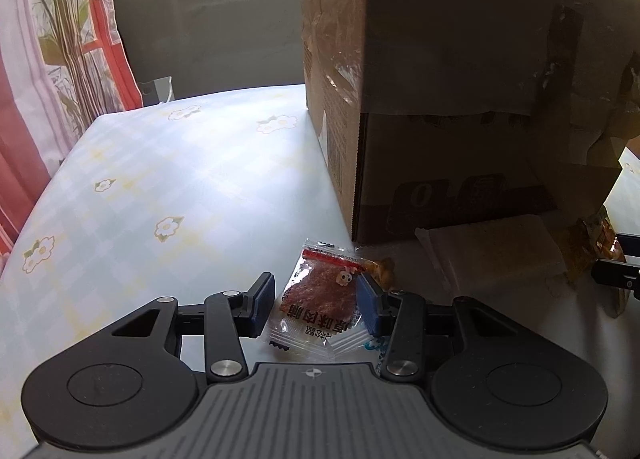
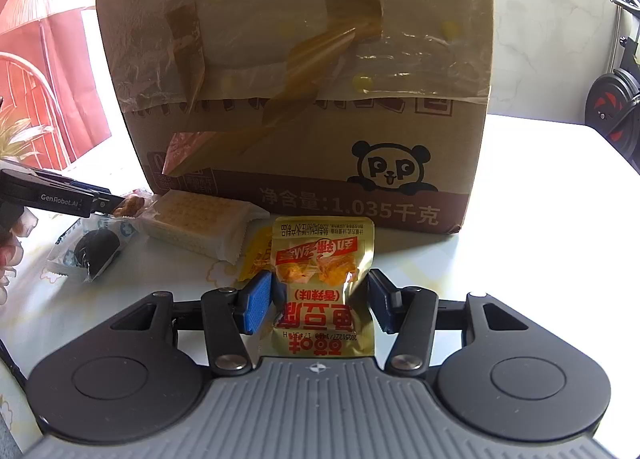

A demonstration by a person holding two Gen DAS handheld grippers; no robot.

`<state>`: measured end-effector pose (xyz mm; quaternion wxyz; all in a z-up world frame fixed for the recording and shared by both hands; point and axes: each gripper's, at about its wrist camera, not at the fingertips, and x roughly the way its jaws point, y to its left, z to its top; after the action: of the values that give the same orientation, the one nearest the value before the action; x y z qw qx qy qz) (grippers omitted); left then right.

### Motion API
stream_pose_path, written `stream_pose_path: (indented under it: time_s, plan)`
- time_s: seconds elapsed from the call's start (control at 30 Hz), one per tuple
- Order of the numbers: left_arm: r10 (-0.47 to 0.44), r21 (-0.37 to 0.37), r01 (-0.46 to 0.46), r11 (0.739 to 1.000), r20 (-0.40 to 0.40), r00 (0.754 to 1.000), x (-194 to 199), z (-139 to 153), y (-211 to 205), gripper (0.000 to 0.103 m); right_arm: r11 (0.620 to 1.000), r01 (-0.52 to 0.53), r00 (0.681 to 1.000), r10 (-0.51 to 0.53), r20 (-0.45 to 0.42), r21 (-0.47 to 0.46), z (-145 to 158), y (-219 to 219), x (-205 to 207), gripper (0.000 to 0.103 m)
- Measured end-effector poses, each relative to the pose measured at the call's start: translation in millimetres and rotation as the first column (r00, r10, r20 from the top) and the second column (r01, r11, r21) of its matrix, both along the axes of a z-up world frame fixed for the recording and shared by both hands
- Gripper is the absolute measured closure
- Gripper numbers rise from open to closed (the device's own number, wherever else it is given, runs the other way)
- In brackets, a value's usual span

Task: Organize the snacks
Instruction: 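Grasp the small meat packet with the left tool while the right tool grasps the gold tofu pouch, then lift both packets and carry them over the floor box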

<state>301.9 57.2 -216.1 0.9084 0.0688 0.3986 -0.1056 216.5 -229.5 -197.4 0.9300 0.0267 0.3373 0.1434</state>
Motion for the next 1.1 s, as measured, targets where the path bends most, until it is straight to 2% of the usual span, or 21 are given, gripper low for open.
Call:
stream_pose_path:
  time_s: [0.3, 0.43, 0.5, 0.57, 0.6, 0.77, 0.93, 1.1]
  plan:
    - [-0.045, 0.0, 0.045, 0.999, -0.005, 0.999, -6.2, -4.0, -5.0, 0.048, 1.0, 0.002, 1.0, -0.002, 0.0, -0.004, 0.4, 1.2, 0.2, 0.049]
    - [-0.018, -0.005, 0.018, 1.0, -0.005, 1.0, -1.3, -5.8, -3.8, 0.044, 1.0, 0.002, 1.0, -0.002, 0.0, -0.005, 0.3, 1.2, 0.3, 0.049]
    - [0.004, -0.02, -0.004, 1.0, 0.004, 1.0, -0.3, -6.9, -2.7, 0.048, 1.0, 0.002, 1.0, -0.002, 0.0, -0.007, 0.5, 1.7, 0.5, 0.048]
    - [0.016, -0.024, -0.016, 1.0, 0.019, 1.0, -1.3, -6.7, -3.7, 0.061, 1.0, 0.002, 1.0, -0.002, 0.0, -0.007, 0.4, 1.8, 0.5, 0.048]
    - [0.027, -0.024, -0.026, 0.999, 0.02, 0.999, -2.8, -5.3, -4.1, 0.063, 1.0, 0.002, 1.0, -0.002, 0.0, -0.007, 0.5, 1.6, 0.6, 0.048]
    - [0.061, -0.047, -0.06, 0.997, 0.02, 0.998, -14.8, -0.1, 8.0, 0.063, 1.0, 0.003, 1.0, -0.003, 0.001, -0.005, 0.6, 2.4, 0.5, 0.048]
    - [0.109, -0.094, -0.105, 0.99, 0.042, 0.993, -28.2, 16.7, 21.5, 0.063, 1.0, 0.004, 1.0, -0.004, 0.001, -0.002, 0.6, 2.0, -0.1, 0.048]
    - [0.1, -0.124, -0.087, 0.988, 0.098, 0.99, -39.8, 40.3, 18.4, 0.063, 1.0, 0.008, 1.0, -0.009, 0.026, 0.03, 6.7, -2.9, -6.8, 0.048]
